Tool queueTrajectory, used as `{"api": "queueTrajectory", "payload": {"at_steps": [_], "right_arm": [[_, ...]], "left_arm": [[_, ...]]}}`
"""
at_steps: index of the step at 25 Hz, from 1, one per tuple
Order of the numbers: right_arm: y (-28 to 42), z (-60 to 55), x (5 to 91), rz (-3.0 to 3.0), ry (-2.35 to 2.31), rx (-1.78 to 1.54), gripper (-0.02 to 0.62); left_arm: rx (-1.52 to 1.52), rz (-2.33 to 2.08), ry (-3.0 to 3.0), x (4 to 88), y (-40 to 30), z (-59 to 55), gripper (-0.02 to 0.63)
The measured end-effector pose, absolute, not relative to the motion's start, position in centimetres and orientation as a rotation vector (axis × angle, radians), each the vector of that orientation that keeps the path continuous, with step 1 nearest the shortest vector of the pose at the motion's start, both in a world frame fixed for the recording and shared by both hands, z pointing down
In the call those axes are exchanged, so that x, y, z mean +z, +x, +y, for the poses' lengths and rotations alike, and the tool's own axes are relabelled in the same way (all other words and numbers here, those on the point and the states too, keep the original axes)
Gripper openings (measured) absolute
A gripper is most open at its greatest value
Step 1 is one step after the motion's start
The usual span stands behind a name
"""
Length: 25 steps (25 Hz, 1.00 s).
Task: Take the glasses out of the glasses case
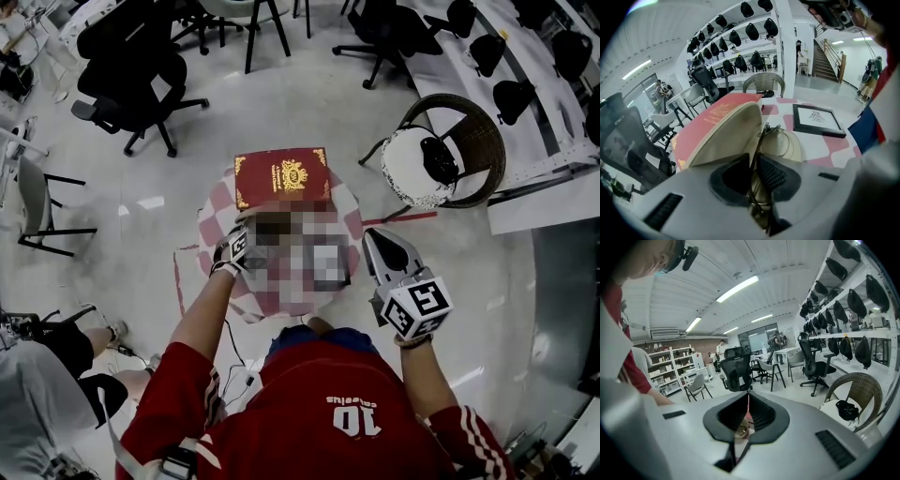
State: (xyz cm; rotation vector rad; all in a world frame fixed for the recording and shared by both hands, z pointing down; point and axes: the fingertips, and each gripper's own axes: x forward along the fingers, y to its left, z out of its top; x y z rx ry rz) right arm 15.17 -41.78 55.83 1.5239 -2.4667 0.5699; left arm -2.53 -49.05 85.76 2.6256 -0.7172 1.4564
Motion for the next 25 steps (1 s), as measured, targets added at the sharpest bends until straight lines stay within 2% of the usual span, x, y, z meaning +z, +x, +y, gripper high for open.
{"api": "queueTrajectory", "payload": {"at_steps": [6,16,25], "right_arm": [[15.0,-41.7,55.7,-2.467,1.522,0.560,0.021],[14.0,-40.1,54.6,-2.502,1.502,0.540,0.021],[14.0,-38.0,52.1,-2.534,1.539,0.497,0.021]], "left_arm": [[1.552,-0.655,2.714,85.0,-2.3,-48.7,0.021],[1.556,-0.624,2.760,82.9,-1.8,-47.8,0.020],[1.439,-0.718,2.770,78.9,-2.2,-46.3,0.020]]}}
